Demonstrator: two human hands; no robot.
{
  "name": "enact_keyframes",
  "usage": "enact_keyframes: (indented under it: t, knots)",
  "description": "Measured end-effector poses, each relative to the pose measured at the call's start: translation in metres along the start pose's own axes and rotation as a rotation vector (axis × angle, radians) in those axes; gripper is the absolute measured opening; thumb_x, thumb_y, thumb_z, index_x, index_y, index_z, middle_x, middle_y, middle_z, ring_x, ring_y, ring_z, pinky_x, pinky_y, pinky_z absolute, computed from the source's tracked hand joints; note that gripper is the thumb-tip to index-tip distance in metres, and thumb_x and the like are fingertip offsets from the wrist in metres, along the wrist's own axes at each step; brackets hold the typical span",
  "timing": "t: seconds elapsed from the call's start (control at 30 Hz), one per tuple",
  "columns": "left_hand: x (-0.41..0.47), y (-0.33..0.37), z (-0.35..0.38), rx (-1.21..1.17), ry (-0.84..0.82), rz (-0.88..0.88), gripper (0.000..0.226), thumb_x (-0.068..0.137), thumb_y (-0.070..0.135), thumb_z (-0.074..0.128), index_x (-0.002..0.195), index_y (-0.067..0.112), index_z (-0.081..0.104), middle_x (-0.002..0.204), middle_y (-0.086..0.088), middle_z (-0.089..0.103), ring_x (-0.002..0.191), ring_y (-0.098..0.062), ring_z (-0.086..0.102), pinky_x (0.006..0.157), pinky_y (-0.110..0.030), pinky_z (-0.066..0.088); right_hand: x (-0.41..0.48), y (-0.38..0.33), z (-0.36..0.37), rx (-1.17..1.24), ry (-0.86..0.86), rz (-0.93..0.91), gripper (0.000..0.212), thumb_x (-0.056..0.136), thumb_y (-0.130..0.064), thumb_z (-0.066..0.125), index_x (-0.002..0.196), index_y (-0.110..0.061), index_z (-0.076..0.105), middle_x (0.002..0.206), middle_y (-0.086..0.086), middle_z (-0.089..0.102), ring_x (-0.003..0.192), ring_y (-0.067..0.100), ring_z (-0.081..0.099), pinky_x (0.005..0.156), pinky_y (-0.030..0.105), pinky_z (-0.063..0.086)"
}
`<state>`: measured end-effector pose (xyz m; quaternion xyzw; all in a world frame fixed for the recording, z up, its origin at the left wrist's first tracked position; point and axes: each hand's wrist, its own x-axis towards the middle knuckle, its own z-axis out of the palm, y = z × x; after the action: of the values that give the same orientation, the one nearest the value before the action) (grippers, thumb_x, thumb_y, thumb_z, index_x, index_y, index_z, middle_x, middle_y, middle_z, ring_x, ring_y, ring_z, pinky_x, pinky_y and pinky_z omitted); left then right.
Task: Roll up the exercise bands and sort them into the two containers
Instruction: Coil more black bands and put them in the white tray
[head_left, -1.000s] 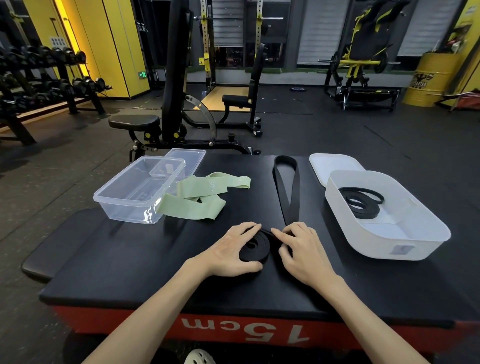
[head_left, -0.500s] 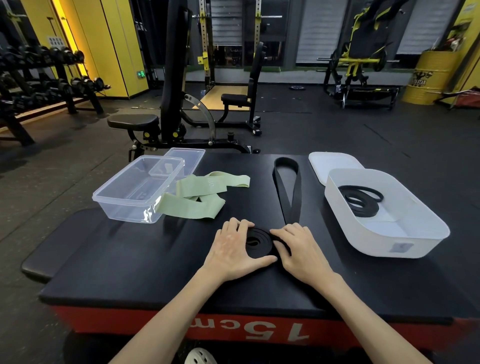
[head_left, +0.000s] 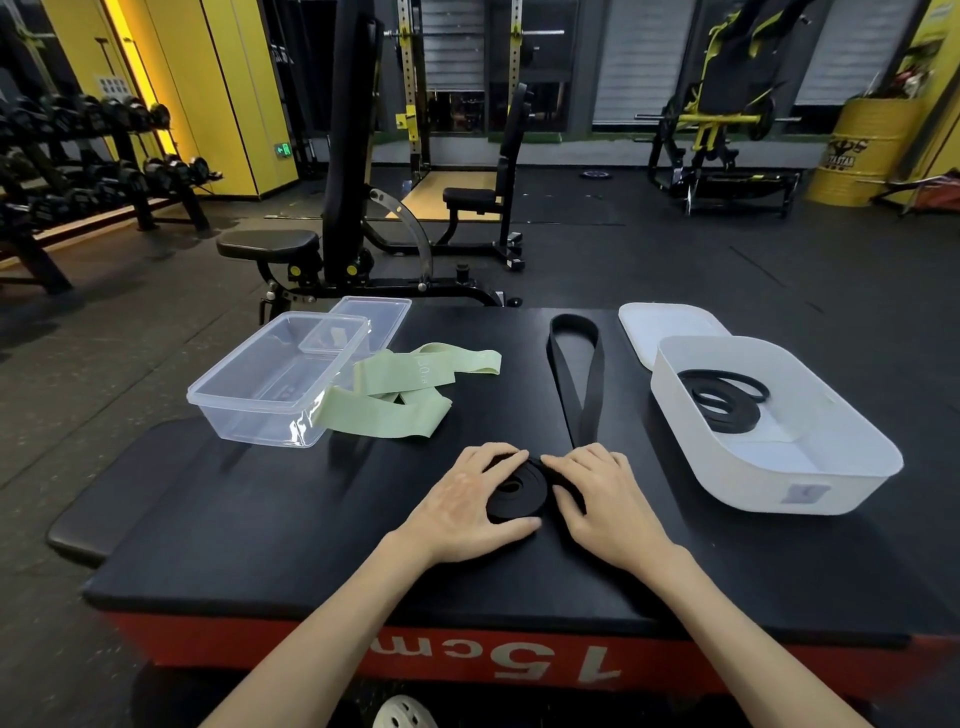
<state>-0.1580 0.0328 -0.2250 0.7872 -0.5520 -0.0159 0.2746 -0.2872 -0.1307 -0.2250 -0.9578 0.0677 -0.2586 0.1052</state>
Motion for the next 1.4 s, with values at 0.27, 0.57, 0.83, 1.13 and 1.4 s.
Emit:
enact_keyframes:
  t: [0.27,0.57,0.83,1.13,1.4]
  knots:
    - [0.003,0.008,0.001,0.168,0.105,-0.035,0.084,0.069,0.078,0.052,0.136,0.028,0.042,0.12,0.014,0.041,0.102,-0.007,0.04,0.098,-0.028,0.038,0.001,-0.001,0.001,0.02,0.018,0.025,0.019,0.08,-0.017,0.057,0.098,-0.017,0.058,0.097,-0.008,0.056,0.1,0.014,0.049,0.085,0.029,0.037]
    - [0.006,0.012,0.007,0.194,0.156,-0.165,0.082,0.063,0.081,0.051,0.128,0.032,0.04,0.117,0.011,0.04,0.107,-0.01,0.038,0.095,-0.027,0.036,0.003,0.002,0.005,-0.043,0.004,-0.002,0.039,0.085,-0.014,0.049,0.122,-0.012,0.06,0.095,-0.002,0.06,0.097,0.019,0.052,0.083,0.035,0.046]
    - [0.003,0.0,0.001,-0.08,0.014,-0.048,0.081,0.072,0.061,0.057,0.142,0.026,0.037,0.142,0.015,0.035,0.131,-0.002,0.027,0.112,-0.027,0.028,0.003,0.002,0.003,-0.05,-0.001,-0.007,0.043,0.084,-0.011,0.055,0.127,-0.015,0.057,0.101,-0.003,0.057,0.103,0.018,0.049,0.088,0.033,0.041]
    - [0.005,0.008,0.006,0.089,0.161,-0.185,0.083,0.062,0.078,0.054,0.133,0.037,0.042,0.12,0.014,0.044,0.108,-0.008,0.043,0.099,-0.027,0.037,0.004,-0.002,0.003,0.011,0.001,0.055,0.036,0.083,-0.008,0.053,0.118,-0.015,0.052,0.115,-0.002,0.052,0.115,0.016,0.044,0.097,0.03,0.036]
    - [0.006,0.013,0.008,0.222,0.173,-0.193,0.086,0.064,0.081,0.042,0.135,0.033,0.043,0.119,0.011,0.043,0.109,-0.011,0.041,0.097,-0.027,0.036,0.003,0.0,0.003,-0.027,0.049,0.03,0.035,0.08,-0.009,0.049,0.111,-0.019,0.062,0.109,-0.007,0.057,0.118,0.016,0.047,0.1,0.029,0.028]
